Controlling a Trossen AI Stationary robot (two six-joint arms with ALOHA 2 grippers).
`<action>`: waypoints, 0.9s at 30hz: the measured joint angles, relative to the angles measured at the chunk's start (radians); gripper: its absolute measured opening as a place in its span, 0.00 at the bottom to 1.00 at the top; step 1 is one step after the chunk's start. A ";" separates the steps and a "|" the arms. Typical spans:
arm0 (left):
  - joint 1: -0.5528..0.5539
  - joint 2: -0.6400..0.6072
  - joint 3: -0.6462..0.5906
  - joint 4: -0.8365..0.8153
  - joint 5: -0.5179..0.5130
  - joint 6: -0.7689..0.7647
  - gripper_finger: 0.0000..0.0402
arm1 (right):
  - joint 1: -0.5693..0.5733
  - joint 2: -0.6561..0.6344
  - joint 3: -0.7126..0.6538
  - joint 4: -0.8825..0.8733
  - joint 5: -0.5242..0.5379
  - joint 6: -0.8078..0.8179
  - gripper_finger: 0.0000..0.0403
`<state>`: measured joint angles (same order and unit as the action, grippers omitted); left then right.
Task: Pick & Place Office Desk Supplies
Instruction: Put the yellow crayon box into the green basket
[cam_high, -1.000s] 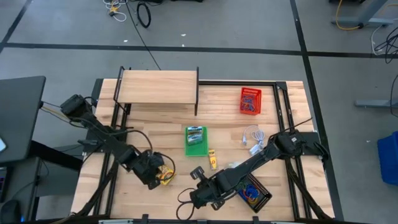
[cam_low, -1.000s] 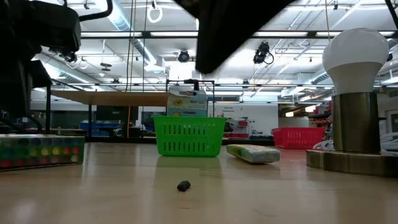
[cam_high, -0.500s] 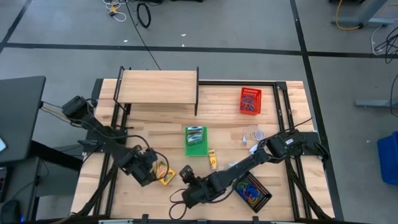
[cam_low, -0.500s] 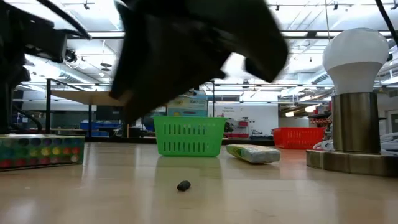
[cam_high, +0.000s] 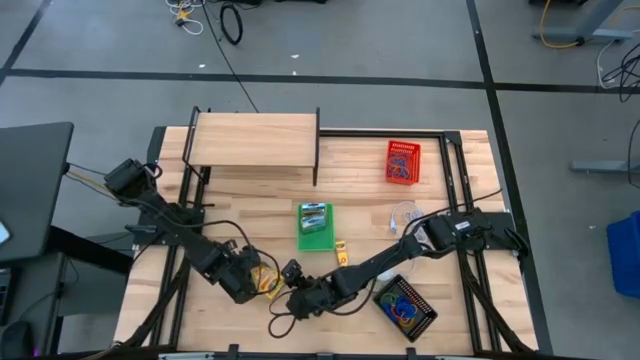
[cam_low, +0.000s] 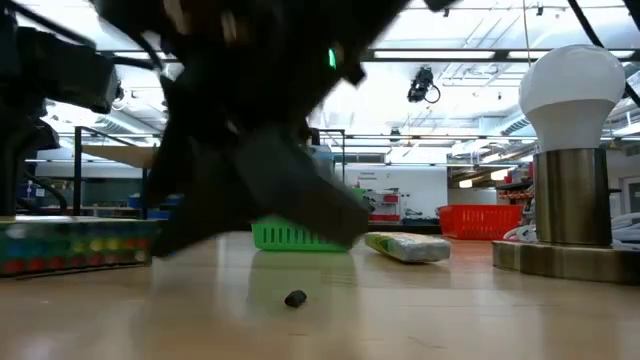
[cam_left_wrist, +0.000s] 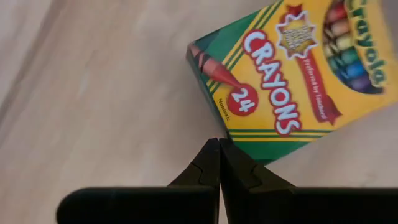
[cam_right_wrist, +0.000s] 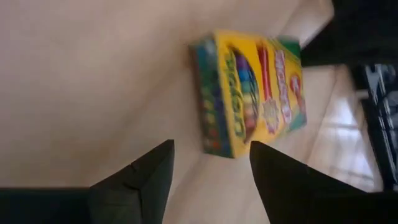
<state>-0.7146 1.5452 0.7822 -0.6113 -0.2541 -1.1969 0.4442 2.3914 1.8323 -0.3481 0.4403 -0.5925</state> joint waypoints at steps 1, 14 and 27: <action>0.003 0.000 0.000 0.015 0.000 0.007 0.00 | -0.001 0.001 -0.019 0.020 0.020 -0.004 0.54; 0.043 0.000 0.000 0.085 0.003 0.063 0.00 | 0.002 -0.004 -0.136 0.254 0.058 -0.033 0.54; 0.049 0.000 -0.002 0.141 0.002 0.102 0.00 | 0.005 -0.002 -0.139 0.293 0.049 -0.035 0.22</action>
<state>-0.6659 1.5455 0.7799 -0.4704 -0.2517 -1.0948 0.4492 2.3894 1.6932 -0.0551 0.4893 -0.6279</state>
